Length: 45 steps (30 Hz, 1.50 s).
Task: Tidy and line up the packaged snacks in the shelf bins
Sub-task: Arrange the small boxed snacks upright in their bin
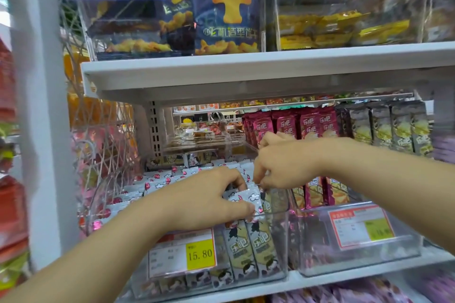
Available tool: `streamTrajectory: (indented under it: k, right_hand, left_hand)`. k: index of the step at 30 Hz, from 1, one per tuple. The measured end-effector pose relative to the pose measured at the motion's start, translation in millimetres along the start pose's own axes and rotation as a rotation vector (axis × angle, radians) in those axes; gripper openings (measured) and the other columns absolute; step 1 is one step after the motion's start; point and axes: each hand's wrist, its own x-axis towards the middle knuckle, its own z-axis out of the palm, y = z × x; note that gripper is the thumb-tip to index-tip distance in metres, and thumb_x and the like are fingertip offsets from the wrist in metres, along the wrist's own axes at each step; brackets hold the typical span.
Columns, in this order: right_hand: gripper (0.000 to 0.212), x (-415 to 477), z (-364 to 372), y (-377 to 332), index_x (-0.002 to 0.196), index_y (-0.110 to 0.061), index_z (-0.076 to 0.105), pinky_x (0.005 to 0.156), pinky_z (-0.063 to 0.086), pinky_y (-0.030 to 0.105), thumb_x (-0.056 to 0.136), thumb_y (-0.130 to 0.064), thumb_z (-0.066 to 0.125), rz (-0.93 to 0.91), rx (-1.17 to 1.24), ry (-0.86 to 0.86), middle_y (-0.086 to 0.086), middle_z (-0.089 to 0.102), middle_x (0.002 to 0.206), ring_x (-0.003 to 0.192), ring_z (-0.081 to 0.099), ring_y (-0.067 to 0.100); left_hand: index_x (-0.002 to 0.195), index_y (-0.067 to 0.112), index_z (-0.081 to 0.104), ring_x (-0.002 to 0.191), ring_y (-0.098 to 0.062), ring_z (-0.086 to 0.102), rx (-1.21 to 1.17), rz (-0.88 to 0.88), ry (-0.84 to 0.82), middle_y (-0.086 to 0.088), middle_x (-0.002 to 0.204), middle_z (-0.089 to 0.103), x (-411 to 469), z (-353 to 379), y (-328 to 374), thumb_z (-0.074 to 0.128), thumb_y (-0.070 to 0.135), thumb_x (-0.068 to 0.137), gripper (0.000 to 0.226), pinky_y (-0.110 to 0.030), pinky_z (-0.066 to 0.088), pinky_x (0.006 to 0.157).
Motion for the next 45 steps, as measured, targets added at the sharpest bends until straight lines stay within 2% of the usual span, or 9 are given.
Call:
streamTrajectory:
  k: [4,11,20,27,30,33,37,41,45]
  right_hand:
    - [0.027,-1.1,-1.1,0.7,0.114,-0.028,0.064,0.093,0.029,0.036,0.098,-0.026,0.041,-0.023,0.038,-0.057,-0.005,0.055,0.119,0.12,0.023,0.018]
    - [0.021,-1.3,12.5,21.2,0.111,-0.031,0.066,0.064,0.039,0.001,0.092,-0.026,0.059,-0.042,0.619,0.407,-0.019,0.063,0.106,0.079,0.056,-0.018]
    - [0.014,8.3,31.4,27.1,0.091,-0.042,0.068,0.065,0.051,0.036,0.089,-0.032,0.059,-0.071,0.817,0.485,0.012,0.071,0.103,0.067,0.061,0.028]
    - [0.016,8.9,35.4,28.5,0.089,-0.045,0.068,0.094,0.043,0.061,0.091,-0.035,0.056,-0.104,0.857,0.481,0.01,0.07,0.106,0.108,0.056,0.043]
    - [0.018,7.0,35.7,28.2,0.092,-0.042,0.068,0.073,0.057,0.039,0.093,-0.033,0.053,-0.11,0.876,0.488,0.014,0.07,0.104,0.074,0.068,0.027]
    - [0.018,6.3,36.6,29.2,0.093,-0.039,0.068,0.041,0.034,0.019,0.094,-0.03,0.052,-0.087,0.878,0.486,0.017,0.07,0.099,0.035,0.031,0.005]
    - [0.02,5.6,37.1,27.2,0.092,-0.038,0.068,0.04,0.034,0.024,0.095,-0.028,0.051,-0.075,0.881,0.482,0.013,0.071,0.097,0.036,0.033,0.006]
    - [0.02,3.9,36.6,25.4,0.09,-0.042,0.068,0.076,0.056,0.043,0.094,-0.03,0.053,-0.062,0.869,0.506,-0.011,0.071,0.098,0.078,0.068,0.023]
    - [0.031,5.4,37.9,25.6,0.116,-0.039,0.056,0.09,0.05,0.028,0.087,-0.033,0.064,-0.047,0.902,0.582,-0.022,0.06,0.108,0.093,0.058,-0.008]
  left_hand:
    - [0.097,0.039,0.055,0.082,-0.001,0.055,-0.076,0.032,0.025,0.016,0.1,0.058,-3.4,-4.3,-1.1,0.056,0.058,0.084,0.024,-0.029,0.048,0.082]
    - [0.109,0.026,0.057,0.077,-0.002,0.055,-0.063,-0.215,0.325,0.007,0.105,0.061,17.3,-30.1,-46.5,0.054,0.033,0.094,0.017,-0.019,0.042,0.063]
    - [0.133,0.02,0.046,0.097,-0.017,0.055,0.154,-0.485,0.034,-0.002,0.114,0.06,56.6,-43.7,-85.9,0.04,0.054,0.095,0.051,-0.021,0.041,0.087]
    - [0.132,0.027,0.043,0.123,-0.024,0.044,0.125,-0.517,-0.096,-0.004,0.142,0.044,71.7,-48.9,-91.6,0.042,0.059,0.092,0.051,-0.035,0.03,0.109]
    - [0.119,0.028,0.049,0.116,-0.023,0.049,0.154,-0.523,-0.115,-0.003,0.132,0.051,70.9,-51.0,-97.9,0.048,0.06,0.088,0.044,-0.04,0.037,0.106]
    - [0.109,0.029,0.05,0.108,-0.021,0.054,0.189,-0.502,-0.142,-0.001,0.122,0.057,69.3,-53.5,-98.5,0.051,0.058,0.088,0.036,-0.039,0.042,0.101]
    - [0.118,0.022,0.052,0.098,-0.018,0.058,0.245,-0.457,-0.097,-0.001,0.113,0.06,65.2,-52.0,-96.2,0.054,0.054,0.089,0.043,-0.032,0.048,0.089]
    - [0.123,0.024,0.051,0.074,-0.011,0.058,0.355,-0.35,0.079,0.004,0.097,0.059,54.1,-54.3,-86.4,0.059,0.038,0.09,0.036,-0.024,0.053,0.065]
    - [0.125,0.029,0.052,0.082,-0.009,0.061,0.304,-0.211,0.245,0.004,0.114,0.058,38.3,-57.9,-64.3,0.064,0.038,0.087,0.041,-0.021,0.054,0.072]
